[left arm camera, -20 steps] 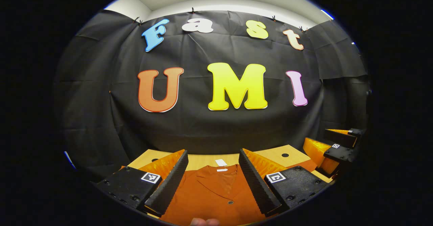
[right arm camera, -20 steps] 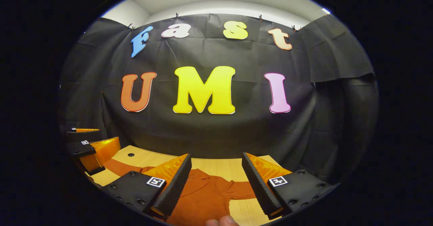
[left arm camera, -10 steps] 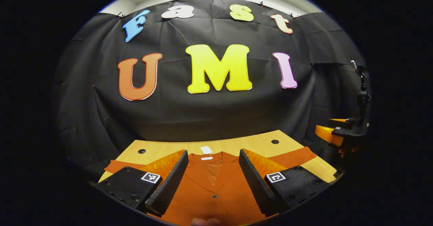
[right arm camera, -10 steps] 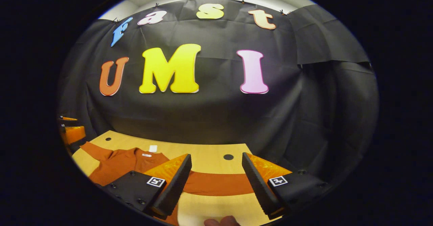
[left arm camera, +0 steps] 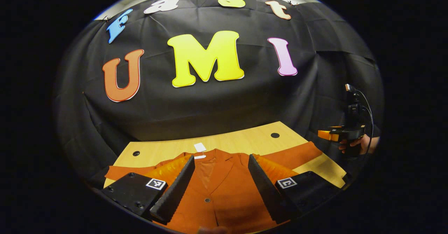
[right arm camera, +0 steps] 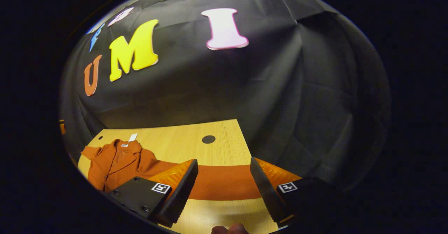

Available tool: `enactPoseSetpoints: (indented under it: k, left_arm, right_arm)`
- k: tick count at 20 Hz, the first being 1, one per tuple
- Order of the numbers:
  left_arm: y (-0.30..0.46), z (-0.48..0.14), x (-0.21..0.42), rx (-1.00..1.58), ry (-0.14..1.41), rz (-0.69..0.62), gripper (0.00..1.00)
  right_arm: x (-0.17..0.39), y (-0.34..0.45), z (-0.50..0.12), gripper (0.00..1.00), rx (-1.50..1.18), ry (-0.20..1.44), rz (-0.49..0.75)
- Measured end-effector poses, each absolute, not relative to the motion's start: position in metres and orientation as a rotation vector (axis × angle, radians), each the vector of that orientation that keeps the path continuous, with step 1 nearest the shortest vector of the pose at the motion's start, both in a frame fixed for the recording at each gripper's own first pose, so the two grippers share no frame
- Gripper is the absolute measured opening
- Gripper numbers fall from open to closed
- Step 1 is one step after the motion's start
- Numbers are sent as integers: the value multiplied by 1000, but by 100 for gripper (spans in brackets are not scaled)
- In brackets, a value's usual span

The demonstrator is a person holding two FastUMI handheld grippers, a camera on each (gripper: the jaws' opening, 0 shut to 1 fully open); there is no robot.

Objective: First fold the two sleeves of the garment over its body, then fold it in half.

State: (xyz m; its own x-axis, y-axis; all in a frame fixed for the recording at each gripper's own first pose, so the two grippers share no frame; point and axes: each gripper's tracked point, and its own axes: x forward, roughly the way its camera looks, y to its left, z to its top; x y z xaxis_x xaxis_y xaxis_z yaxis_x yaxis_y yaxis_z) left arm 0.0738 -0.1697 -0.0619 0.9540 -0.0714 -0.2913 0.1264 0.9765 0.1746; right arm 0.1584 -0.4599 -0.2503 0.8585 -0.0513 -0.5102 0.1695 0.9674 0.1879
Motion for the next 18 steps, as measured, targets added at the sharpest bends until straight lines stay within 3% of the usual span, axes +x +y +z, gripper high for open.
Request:
enactPoseSetpoints:
  k: [7,15,18]
  left_arm:
    - [-166,-78,81,234,358,-43,99]
    - [-171,-91,88,251,413,-34,99]
    - [-171,-93,87,249,423,-33,99]
  right_arm:
    - [196,-499,-354,94,394,710,-113]
    - [199,-493,-399,94,565,792,-86]
    - [202,-500,-399,88,590,819,-124]
